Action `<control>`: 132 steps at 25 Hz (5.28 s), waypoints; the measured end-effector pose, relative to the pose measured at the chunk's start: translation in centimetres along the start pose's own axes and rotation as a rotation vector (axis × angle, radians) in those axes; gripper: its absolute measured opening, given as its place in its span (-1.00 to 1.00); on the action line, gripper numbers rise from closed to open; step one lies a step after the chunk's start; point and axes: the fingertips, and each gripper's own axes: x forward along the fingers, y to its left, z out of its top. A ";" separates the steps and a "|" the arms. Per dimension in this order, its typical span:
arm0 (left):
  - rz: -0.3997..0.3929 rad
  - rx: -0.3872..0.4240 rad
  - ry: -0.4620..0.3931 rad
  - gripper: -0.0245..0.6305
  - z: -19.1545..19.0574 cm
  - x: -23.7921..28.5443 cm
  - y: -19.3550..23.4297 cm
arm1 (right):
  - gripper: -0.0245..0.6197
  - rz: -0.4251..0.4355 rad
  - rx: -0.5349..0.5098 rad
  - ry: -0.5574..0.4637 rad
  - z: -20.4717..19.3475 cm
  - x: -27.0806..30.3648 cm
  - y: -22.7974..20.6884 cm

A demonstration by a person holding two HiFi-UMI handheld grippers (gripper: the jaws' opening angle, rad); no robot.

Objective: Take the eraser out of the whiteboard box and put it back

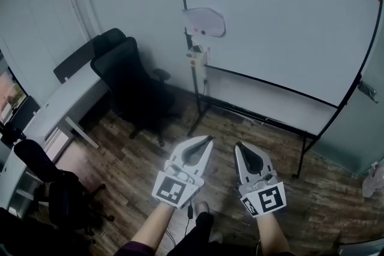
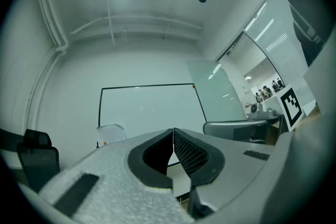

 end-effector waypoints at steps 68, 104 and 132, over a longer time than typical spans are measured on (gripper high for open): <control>0.132 -0.090 0.147 -0.91 -18.2 31.8 34.1 | -0.91 0.082 0.140 0.106 -20.0 38.8 -25.7; 0.061 -0.133 0.166 -0.91 -26.4 38.7 54.5 | -0.91 0.018 0.105 0.206 -30.7 59.9 -27.8; -0.024 -0.269 0.156 -0.91 -33.4 42.7 61.5 | -0.88 -0.009 -0.098 0.591 -41.3 68.7 -32.0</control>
